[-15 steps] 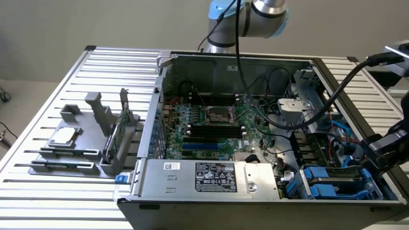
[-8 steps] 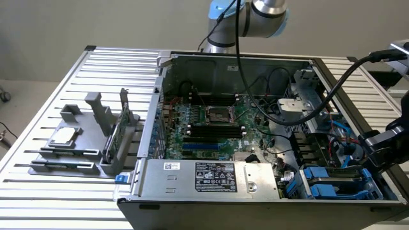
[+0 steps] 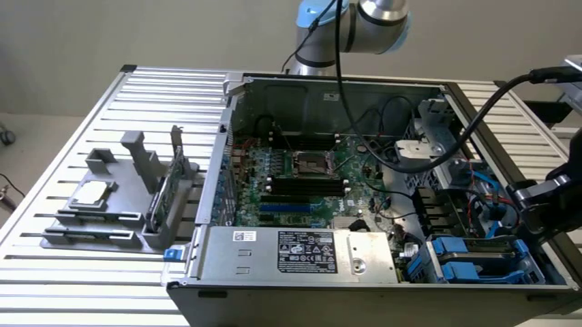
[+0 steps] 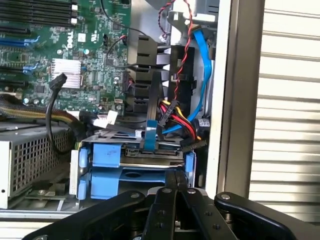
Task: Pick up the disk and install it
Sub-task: 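Insert the first disk wire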
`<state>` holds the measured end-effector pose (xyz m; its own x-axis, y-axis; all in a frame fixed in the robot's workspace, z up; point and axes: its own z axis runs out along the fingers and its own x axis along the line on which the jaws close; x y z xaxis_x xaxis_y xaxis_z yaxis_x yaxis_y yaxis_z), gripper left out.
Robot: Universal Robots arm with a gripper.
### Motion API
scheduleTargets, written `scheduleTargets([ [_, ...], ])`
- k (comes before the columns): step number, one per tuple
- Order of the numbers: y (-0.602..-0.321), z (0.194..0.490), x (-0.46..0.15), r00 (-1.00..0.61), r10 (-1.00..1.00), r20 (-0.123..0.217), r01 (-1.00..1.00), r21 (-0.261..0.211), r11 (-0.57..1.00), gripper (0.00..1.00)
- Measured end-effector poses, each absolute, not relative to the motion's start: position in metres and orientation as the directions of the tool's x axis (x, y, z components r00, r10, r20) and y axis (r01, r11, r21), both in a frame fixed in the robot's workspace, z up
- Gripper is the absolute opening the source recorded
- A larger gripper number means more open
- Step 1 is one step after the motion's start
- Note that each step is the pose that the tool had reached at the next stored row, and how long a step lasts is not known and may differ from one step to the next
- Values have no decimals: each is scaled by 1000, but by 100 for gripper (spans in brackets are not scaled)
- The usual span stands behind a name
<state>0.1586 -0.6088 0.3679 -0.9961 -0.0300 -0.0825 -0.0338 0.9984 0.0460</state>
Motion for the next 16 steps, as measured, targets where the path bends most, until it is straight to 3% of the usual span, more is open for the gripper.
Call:
scheduleTargets([
  [16, -609, 368, 158, -987, 142, -79, 135, 82, 987, 11],
])
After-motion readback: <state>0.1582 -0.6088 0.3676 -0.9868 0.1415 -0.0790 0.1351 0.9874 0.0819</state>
